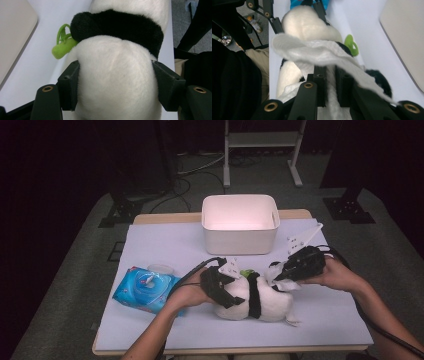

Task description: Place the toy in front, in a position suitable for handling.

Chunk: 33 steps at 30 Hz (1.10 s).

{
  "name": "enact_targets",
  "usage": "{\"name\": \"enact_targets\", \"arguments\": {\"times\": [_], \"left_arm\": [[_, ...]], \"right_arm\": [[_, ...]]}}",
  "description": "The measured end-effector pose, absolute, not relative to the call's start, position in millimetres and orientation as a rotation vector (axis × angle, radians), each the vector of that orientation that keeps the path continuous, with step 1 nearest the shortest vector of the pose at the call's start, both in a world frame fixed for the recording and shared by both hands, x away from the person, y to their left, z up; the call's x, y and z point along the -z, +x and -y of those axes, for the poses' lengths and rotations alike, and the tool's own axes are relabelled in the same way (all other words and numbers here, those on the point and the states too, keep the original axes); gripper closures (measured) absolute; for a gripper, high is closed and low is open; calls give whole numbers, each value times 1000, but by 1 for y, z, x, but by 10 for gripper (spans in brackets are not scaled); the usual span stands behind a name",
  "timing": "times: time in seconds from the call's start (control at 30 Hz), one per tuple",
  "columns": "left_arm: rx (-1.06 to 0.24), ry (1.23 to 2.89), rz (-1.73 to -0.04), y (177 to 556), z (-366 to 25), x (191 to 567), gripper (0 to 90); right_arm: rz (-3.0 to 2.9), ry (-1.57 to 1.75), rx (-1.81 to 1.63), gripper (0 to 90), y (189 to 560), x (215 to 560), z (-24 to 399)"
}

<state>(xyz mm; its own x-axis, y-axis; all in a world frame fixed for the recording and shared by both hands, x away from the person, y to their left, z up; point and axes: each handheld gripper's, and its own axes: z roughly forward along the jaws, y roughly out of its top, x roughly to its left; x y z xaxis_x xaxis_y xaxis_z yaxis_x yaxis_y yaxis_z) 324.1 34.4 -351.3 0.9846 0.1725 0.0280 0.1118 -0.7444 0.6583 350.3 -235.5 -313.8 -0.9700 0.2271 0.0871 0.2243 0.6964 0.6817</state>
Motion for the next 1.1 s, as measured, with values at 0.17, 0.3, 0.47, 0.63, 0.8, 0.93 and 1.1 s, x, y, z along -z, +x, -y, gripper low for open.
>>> {"name": "enact_targets", "arguments": {"times": [0.17,0.3,0.47,0.63,0.8,0.93,1.1], "left_arm": [[-53,2410,-207,324,-33,348,275],[8,2402,-209,327,-34,343,232],[32,2396,-220,330,-31,339,224],[53,2414,-210,330,-27,342,311],[45,2423,-196,325,-28,342,335],[52,2403,-195,324,-31,344,334],[43,2407,-191,321,-32,344,334]], "right_arm": [[-2894,388,-1169,799,344,319,240],[-2901,349,-1163,800,335,323,236],[-2917,323,-1169,799,328,326,234],[-2920,311,-1155,799,323,326,233],[-2902,298,-1146,801,323,319,233],[-2888,303,-1144,801,327,315,234],[-2862,346,-1163,802,334,309,239]]}}
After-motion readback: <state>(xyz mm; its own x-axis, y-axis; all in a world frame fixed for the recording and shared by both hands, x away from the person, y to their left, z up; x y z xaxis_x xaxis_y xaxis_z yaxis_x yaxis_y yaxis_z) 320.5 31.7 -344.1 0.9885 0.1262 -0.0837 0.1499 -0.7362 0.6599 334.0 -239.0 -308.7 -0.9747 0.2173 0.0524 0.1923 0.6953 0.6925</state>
